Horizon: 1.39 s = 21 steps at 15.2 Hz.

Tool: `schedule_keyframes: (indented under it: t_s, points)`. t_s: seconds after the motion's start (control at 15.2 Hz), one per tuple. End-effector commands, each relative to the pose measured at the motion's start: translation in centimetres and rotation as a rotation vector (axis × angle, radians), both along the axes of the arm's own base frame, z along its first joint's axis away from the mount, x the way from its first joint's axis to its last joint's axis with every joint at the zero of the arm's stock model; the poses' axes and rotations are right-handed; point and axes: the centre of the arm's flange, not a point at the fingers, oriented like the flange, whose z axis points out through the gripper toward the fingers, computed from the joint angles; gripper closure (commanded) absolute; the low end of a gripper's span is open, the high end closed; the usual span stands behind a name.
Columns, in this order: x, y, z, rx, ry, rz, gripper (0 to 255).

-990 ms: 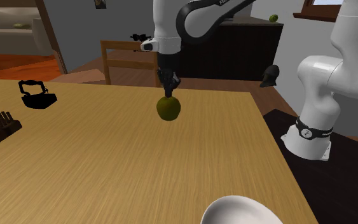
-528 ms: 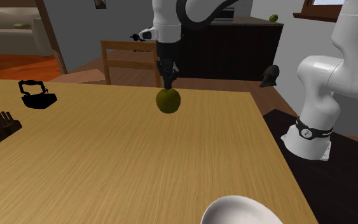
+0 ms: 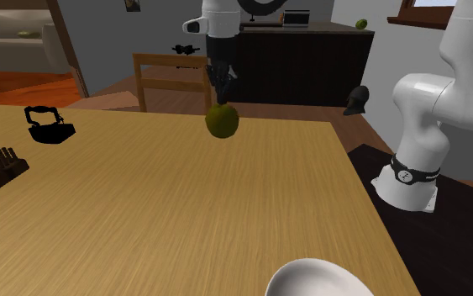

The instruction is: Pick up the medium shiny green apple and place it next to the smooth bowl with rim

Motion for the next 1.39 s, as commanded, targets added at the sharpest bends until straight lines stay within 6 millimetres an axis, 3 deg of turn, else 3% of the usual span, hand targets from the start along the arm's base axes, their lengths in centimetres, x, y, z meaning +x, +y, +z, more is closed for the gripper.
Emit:
schedule_keyframes:
  t_s: [0.0,1.06,1.32]
  points:
    - [0.0,-0.1,1.2,0.000,0.000,0.000,255]
    - [0.0,-0.1,9.6,0.000,0.000,0.000,255]
    - [0.9,5.1,9.6,0.000,0.000,0.000,255]
